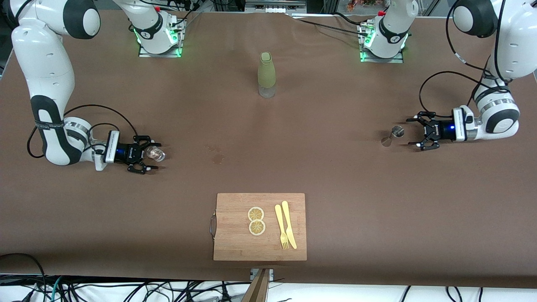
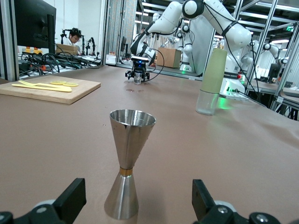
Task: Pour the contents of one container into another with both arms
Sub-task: 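Close the right gripper on the glass while the left gripper grips the jigger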
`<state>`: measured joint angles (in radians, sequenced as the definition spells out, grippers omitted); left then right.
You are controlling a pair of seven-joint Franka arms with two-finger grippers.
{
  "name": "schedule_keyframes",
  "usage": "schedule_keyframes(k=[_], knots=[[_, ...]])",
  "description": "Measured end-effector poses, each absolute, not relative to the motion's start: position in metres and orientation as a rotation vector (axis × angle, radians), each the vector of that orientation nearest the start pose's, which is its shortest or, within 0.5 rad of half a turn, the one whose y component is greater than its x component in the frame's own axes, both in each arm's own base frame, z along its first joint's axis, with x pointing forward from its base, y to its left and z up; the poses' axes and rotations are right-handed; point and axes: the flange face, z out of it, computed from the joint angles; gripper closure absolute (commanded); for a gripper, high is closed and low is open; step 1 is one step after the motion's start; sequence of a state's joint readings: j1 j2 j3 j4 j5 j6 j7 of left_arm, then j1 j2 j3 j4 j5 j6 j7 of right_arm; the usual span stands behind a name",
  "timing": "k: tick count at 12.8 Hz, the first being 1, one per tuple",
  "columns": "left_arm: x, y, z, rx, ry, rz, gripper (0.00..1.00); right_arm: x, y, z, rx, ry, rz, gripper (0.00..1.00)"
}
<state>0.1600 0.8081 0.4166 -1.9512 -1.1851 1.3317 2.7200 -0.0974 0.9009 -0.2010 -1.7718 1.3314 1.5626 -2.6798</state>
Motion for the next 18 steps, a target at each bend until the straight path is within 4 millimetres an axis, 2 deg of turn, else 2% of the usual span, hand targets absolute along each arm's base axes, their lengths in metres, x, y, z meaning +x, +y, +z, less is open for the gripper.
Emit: schedule_keyframes(k=[2,4,6,7,8,9,10,12,14,18], knots=[[0.463,0.162,0.078,1.422,-1.21,1.004,0.0,0.565,-0.06,0.062,-1.404,-1.368,-1.058,0.01],[0.464,0.154,0.074,1.407,-1.206,1.002,0.0,0.565,-0.053,0.06,-1.392,-1.365,-1.056,0.02],[0.466,0.148,0.074,1.4,-1.21,1.004,0.0,0.565,-0.047,0.058,-1.381,-1.363,-1.052,0.1],[0.467,0.146,0.074,1.398,-1.211,1.006,0.0,0.564,-0.045,0.058,-1.379,-1.363,-1.05,0.2],[0.468,0.144,0.074,1.395,-1.213,1.005,0.0,0.564,-0.045,0.057,-1.379,-1.362,-1.049,0.4],[0.469,0.142,0.074,1.391,-1.215,1.007,0.0,0.564,-0.045,0.057,-1.379,-1.362,-1.049,0.53],[0.471,0.138,0.074,1.387,-1.215,1.011,0.0,0.564,-0.045,0.057,-1.379,-1.362,-1.049,0.63],[0.474,0.13,0.073,1.375,-1.218,1.011,0.0,0.564,-0.045,0.057,-1.378,-1.362,-1.049,0.72],[0.475,0.126,0.072,1.371,-1.222,1.01,0.07,0.564,-0.044,0.057,-1.378,-1.361,-1.048,0.75],[0.476,0.126,0.071,1.378,-1.227,1.008,0.07,0.568,-0.043,0.061,-1.381,-1.34,-1.037,0.75]])
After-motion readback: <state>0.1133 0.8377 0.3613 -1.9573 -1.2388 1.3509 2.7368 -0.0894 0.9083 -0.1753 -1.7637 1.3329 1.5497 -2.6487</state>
